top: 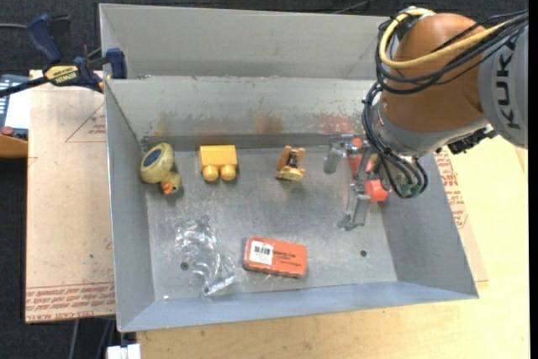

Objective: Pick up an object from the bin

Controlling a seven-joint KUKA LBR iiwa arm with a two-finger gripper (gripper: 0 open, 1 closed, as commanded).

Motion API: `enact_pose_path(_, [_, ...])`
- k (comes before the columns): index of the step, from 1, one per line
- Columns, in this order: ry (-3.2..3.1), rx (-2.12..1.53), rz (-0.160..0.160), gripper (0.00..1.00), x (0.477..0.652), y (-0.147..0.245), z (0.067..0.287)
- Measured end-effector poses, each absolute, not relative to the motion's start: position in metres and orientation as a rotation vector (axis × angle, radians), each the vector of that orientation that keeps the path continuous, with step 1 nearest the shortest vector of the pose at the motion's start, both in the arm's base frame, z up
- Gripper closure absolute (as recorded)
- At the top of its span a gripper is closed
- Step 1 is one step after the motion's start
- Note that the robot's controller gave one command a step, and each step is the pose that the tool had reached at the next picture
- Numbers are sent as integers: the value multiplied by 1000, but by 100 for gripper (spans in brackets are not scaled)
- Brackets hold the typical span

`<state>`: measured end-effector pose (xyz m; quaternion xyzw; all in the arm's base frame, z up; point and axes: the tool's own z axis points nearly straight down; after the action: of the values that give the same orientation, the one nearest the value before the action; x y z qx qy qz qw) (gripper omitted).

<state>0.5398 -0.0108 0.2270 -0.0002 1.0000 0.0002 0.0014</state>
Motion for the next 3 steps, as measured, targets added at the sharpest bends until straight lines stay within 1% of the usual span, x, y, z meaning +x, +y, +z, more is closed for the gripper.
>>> enact_pose_path(1, [3136, -98, 2, 0, 538, -20, 226])
enact_pose_path(2, [3131, -187, 2, 0, 514, 3, 175])
enact_pose_path(3, [3109, -377, -1, 0, 546, 1, 174])
